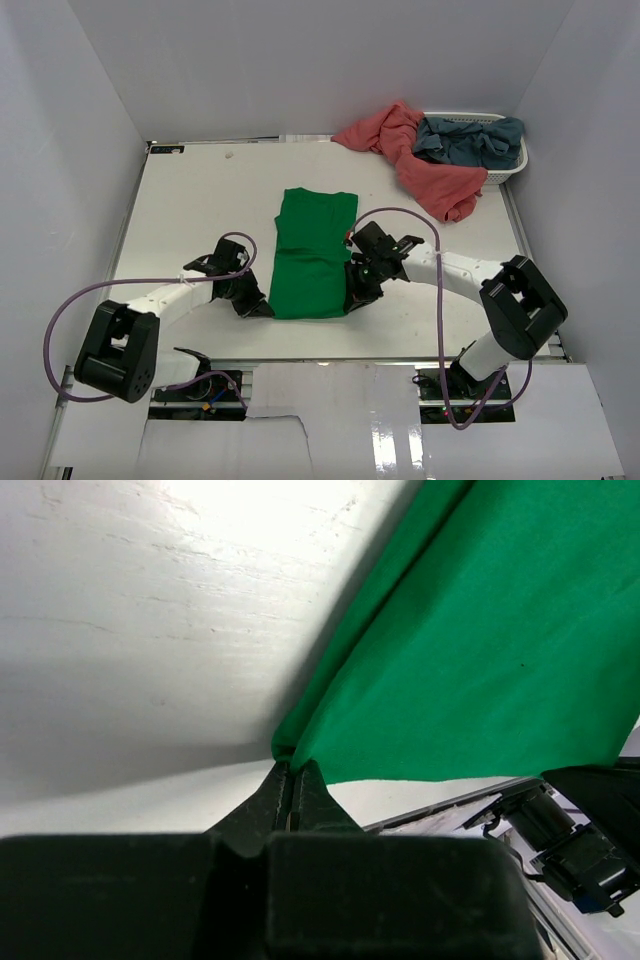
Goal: Fold and stack the t-shirts
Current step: Grab one side of the 2/3 rectangular tshirt with both arms, then fold the long partially folded tshirt into a neat square
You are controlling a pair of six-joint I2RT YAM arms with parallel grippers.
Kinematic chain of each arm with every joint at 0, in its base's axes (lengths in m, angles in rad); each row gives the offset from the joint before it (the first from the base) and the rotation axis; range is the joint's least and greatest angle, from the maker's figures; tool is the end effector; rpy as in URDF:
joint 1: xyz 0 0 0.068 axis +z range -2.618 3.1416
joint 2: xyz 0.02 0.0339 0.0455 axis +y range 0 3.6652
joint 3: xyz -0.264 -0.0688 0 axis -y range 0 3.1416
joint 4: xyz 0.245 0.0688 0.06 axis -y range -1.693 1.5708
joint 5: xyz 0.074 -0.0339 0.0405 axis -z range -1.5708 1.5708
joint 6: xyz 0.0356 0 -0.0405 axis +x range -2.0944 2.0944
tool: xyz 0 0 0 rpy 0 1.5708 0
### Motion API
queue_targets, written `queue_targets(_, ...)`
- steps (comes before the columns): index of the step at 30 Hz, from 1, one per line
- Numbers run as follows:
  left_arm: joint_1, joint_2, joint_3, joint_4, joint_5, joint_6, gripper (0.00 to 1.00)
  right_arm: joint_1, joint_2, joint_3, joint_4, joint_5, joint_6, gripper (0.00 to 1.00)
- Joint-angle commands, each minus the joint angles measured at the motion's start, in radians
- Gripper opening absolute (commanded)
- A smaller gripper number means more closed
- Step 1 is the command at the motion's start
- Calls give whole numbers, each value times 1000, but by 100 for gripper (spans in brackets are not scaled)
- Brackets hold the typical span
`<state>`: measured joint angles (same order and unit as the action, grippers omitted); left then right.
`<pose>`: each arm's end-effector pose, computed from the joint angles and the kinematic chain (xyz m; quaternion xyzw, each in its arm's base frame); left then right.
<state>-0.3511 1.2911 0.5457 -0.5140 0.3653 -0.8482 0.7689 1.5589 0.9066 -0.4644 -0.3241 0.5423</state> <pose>0.1841 -0.0810 0.1431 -0.2117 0.9485 -0.2342 0.0246 0.2043 0.2134 0.1796 -0.1448 0.9513 0.2600 0.0803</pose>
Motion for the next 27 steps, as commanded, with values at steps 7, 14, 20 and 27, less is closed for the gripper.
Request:
queue_targets(7,-8,-95,83,-112,38,0,0,6,-85,37,-94,-43,-34,8)
queue_targets(14,-14,-69,196,-155,21,20,0,6,-91,107,-141,-32,-45,8)
queue_targets(20,-12,-35,287,-190,17,32,0,4,-77,188,-187,-15,-68,8)
queue_targets(27,-11,23,405,-216,3,44,0,-39,-66,273,-235,-1,-108,8)
